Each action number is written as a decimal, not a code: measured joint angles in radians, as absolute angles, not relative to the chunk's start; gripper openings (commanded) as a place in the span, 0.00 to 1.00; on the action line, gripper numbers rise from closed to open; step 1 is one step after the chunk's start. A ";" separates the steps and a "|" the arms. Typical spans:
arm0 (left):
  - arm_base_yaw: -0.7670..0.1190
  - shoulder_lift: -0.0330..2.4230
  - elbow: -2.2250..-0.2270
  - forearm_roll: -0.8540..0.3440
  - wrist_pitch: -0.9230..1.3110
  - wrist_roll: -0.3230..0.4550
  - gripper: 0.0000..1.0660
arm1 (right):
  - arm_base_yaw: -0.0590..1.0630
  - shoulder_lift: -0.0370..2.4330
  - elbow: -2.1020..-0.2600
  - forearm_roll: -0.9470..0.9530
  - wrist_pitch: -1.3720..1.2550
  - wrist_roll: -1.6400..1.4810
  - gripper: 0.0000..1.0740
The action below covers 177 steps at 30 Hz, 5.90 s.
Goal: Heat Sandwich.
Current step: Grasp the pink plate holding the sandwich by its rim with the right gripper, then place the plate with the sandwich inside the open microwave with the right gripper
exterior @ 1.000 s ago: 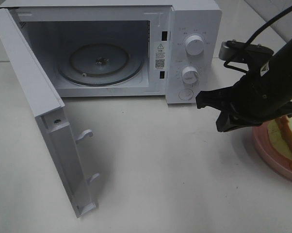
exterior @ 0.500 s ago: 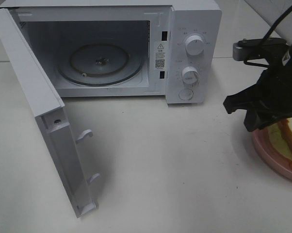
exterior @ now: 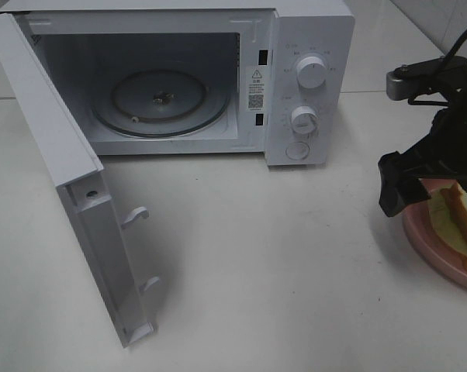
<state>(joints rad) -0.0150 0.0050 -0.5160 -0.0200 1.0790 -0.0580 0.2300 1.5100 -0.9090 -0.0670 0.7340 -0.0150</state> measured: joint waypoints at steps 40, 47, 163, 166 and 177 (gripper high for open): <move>-0.015 0.005 -0.516 -0.020 1.079 -0.058 0.91 | 0.230 1.869 -0.910 -0.165 0.591 0.116 0.83; -0.015 0.005 -0.516 -0.020 1.079 -0.058 0.91 | 0.227 1.883 -0.915 -0.173 0.581 0.122 0.69; -0.015 0.005 -0.516 -0.020 1.079 -0.058 0.91 | 1.050 1.314 -0.729 -0.561 1.050 0.140 0.00; -0.015 0.005 -0.516 -0.020 1.079 -0.058 0.91 | 1.050 1.314 -0.729 -0.561 1.026 0.103 0.00; -0.015 0.005 -0.516 -0.020 1.079 -0.058 0.91 | 1.050 1.314 -0.725 -0.561 0.949 0.010 0.00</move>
<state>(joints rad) -0.0150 0.0050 -0.5160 -0.0200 1.0790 -0.0580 1.0500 1.3140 -0.7250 -0.5610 0.9490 0.0100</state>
